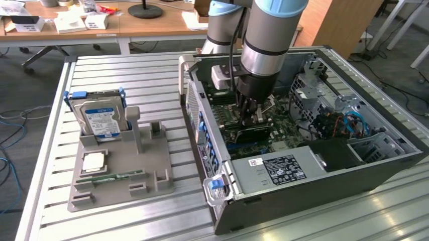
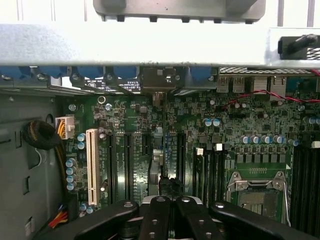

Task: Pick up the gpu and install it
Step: 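Press down on the gpu until it lock into place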

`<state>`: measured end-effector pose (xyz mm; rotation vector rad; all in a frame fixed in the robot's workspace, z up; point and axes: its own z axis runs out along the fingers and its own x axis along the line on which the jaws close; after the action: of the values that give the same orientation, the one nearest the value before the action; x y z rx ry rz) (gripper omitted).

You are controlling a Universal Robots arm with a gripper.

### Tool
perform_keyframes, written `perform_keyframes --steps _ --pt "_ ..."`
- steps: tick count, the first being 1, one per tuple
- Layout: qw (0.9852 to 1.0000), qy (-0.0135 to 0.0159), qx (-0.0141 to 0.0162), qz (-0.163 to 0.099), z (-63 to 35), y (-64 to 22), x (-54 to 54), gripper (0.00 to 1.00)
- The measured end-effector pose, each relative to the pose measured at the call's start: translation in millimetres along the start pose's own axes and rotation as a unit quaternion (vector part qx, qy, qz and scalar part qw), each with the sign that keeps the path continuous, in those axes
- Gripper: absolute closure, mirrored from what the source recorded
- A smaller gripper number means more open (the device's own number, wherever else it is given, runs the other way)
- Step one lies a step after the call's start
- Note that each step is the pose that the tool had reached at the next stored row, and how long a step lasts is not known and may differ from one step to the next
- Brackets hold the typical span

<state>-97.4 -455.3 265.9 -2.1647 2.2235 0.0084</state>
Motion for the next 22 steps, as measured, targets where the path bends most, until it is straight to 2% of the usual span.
perform_keyframes --steps 22 --pt "1.0 -0.0001 0.0001 0.0 0.1 0.8 -1.0 0.89"
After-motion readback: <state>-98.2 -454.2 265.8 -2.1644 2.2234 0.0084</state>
